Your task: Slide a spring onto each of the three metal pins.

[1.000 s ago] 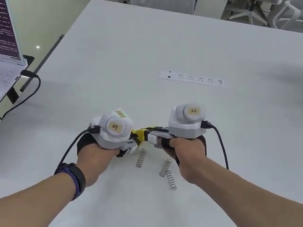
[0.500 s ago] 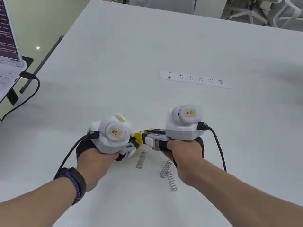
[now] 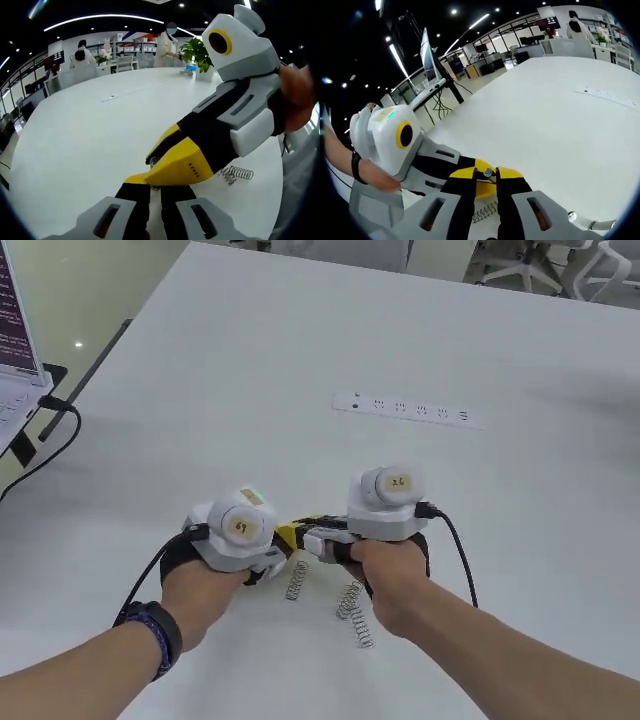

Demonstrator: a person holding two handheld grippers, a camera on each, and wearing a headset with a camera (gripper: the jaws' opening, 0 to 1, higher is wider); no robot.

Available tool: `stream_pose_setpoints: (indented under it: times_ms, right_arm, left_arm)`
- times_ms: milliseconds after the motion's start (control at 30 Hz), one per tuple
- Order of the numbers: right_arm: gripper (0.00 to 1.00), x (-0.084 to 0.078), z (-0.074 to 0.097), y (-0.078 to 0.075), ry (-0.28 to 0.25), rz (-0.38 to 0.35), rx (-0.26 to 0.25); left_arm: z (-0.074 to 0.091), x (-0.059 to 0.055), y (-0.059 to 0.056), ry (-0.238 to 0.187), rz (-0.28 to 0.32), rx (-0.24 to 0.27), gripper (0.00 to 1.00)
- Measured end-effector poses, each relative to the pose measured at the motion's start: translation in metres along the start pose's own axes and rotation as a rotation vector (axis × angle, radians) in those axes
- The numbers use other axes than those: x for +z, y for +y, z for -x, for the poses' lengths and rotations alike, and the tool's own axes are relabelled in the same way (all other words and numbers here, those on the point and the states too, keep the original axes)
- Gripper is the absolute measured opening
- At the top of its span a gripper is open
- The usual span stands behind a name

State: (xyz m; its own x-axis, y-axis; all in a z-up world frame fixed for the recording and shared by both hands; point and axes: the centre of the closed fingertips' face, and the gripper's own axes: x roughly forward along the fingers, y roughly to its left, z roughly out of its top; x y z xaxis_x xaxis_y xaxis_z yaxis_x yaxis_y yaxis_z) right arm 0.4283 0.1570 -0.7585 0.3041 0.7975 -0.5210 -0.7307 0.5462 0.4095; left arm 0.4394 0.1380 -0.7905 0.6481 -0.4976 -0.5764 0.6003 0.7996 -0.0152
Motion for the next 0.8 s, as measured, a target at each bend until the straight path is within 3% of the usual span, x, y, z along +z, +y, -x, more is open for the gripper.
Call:
stream_pose_setpoints:
  times_ms: [400,800]
  right_arm:
    - [0.23,0.005,0.010,0.000,-0.016,0.016,0.002]
    - [0.36,0.018,0.044,0.006,-0.085,0.060,-0.005]
  left_arm:
    - [0.000,0.001,0.002,-0.001,0.002,0.003,0.00]
    - [-0.001,0.001,0.003,-0.002,0.012,0.003,0.00]
